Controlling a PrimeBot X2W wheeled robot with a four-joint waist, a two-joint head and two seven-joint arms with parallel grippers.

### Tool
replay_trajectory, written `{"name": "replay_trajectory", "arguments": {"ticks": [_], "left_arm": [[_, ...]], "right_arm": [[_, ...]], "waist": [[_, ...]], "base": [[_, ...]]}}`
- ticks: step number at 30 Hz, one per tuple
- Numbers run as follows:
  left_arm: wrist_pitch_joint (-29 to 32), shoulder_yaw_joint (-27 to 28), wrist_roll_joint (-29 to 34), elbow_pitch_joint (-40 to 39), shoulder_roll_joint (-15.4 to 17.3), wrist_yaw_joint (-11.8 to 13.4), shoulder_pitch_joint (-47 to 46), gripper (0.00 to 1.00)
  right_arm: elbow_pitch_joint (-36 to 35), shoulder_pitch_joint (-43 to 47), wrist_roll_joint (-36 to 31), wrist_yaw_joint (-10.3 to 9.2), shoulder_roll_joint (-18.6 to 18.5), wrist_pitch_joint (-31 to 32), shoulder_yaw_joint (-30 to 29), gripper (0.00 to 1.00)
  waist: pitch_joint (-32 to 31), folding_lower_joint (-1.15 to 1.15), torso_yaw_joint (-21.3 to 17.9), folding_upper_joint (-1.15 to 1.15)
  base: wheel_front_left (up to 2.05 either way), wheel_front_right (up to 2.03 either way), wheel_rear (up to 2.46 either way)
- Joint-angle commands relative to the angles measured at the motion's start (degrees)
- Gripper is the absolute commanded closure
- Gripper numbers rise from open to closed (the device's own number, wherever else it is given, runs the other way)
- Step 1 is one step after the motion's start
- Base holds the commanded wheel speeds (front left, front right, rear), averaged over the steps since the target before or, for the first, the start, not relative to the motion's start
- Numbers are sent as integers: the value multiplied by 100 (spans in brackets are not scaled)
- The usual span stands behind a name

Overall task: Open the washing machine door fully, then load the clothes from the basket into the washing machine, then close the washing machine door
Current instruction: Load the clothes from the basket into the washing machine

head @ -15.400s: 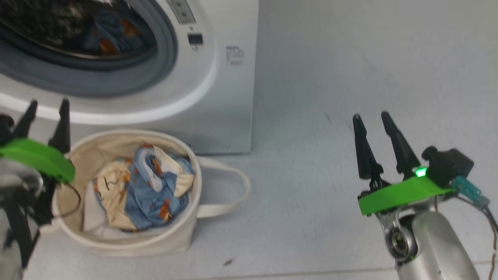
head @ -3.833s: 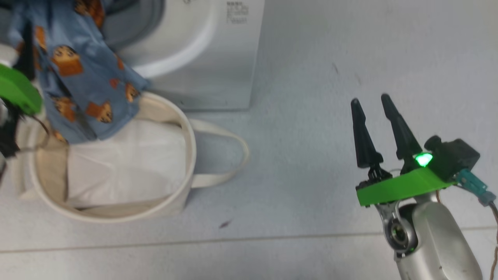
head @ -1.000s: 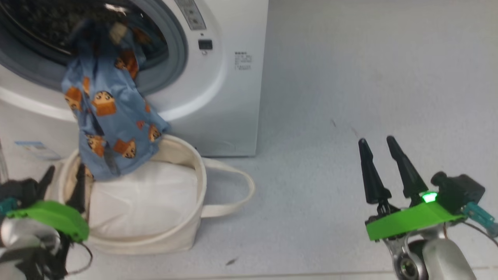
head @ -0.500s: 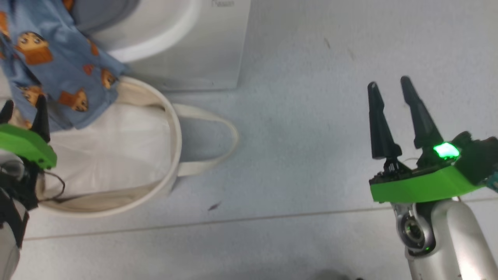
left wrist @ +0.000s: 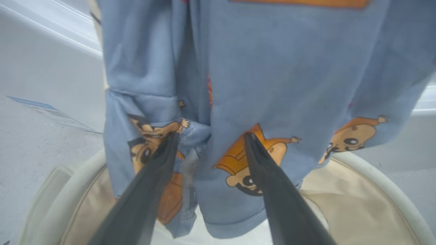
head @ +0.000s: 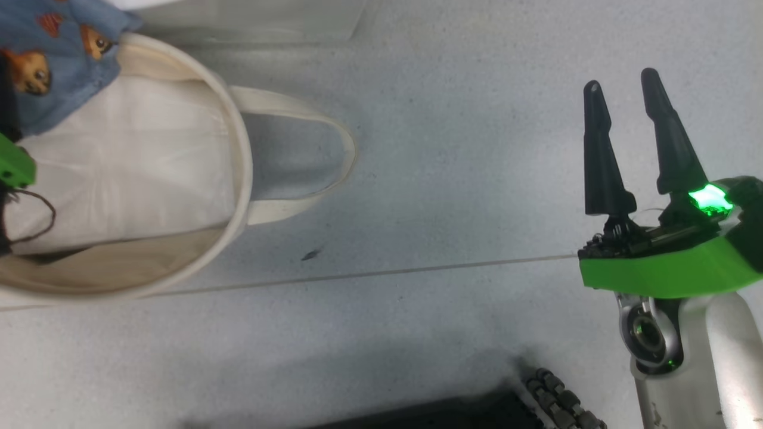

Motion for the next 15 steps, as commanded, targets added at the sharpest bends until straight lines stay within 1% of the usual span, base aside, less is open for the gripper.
{"name": "replay_trajectory", "arguments": {"ticks": [1, 4, 9, 10, 11, 15], "left_arm": [[-87, 95, -72, 33, 428, 9, -180, 0], [-233, 35, -183, 167, 501, 9, -424, 0], [-410, -207, -286, 108, 537, 9, -673, 0], [-453, -286, -261, 64, 556, 9, -705, 39], [-483, -357, -259, 26, 561, 9, -719, 100], [-553, -570, -350, -138, 603, 9, -756, 100]], "right_arm": [[-234, -1, -69, 6, -7, 2, 126, 0], [-303, -9, -99, 6, -7, 12, 122, 0], [-341, 14, -124, 6, -7, 11, 81, 0], [-341, 14, -124, 6, -7, 8, 76, 0], [-338, 13, -124, 6, -7, 3, 75, 0], [-315, -6, -143, 6, -7, -8, 83, 0]], "waist": [[147, -1, -14, 0], [286, -1, -23, 0], [411, -1, 10, 0], [423, -1, 18, 0], [428, -1, 27, 0], [406, -1, 51, 0]], "base": [[0, 0, 0], [0, 0, 0], [0, 0, 0], [0, 0, 0], [0, 0, 0], [0, 0, 0]]}}
